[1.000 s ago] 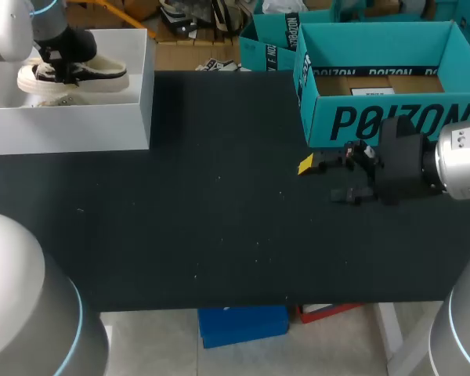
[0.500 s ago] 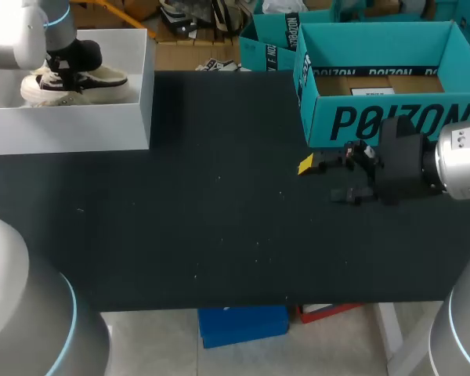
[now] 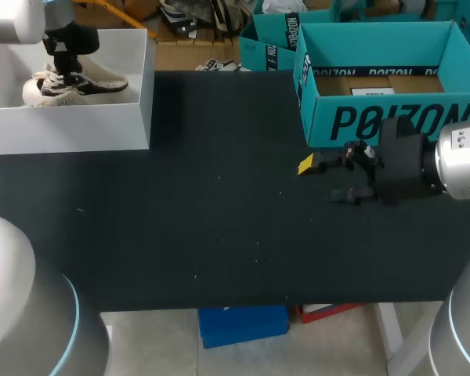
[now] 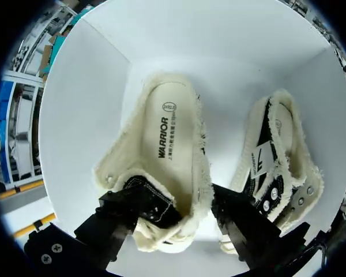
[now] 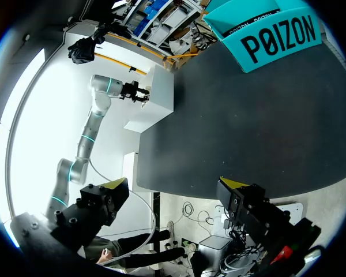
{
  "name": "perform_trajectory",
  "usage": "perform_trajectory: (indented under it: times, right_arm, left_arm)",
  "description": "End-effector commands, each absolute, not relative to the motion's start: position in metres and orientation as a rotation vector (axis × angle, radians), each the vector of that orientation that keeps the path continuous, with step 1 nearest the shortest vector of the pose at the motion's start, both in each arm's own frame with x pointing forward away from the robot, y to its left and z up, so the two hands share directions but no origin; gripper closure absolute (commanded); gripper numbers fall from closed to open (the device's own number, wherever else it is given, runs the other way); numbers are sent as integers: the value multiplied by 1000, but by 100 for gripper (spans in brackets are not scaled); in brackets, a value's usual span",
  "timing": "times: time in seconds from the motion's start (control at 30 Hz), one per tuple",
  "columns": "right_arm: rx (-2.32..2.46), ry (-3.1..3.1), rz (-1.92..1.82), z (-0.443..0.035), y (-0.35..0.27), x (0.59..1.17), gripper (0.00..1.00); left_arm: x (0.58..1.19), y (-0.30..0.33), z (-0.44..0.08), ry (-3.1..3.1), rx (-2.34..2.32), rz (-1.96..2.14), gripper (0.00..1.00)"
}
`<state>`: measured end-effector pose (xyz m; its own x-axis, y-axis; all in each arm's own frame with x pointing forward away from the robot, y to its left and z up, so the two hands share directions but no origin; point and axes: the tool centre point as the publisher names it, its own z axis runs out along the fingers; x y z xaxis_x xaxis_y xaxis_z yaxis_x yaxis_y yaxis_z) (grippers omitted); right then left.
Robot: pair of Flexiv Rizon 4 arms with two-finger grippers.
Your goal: Take the shoe out of the shoebox, open the shoe tongue, remove and reinsert the insole, then place the shoe into the shoebox
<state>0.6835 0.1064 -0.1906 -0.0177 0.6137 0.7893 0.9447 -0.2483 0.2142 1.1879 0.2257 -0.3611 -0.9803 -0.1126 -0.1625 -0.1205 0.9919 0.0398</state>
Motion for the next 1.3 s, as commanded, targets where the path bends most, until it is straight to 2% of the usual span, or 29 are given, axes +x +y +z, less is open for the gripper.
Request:
perform_trajectory:
  times: [0.03,0.27,0.67,1.3]
  right_arm:
    - [-1880,-1622,-1162,-191,107,684,0]
    - [-1880,-1622,-1162,-191,107,684,0]
    - [-1880,-1622,-1162,-191,107,684,0]
    - [-1880,-1622,-1162,-191,107,684,0]
  left_arm:
    - [1183,220,-306,3022,-162,128,0]
    - [1173,214,-259,3084,-225,165,0]
    - [1145,185,-210,3068,-297,46,0]
    - [1044,136,-216,2953,-794,115,0]
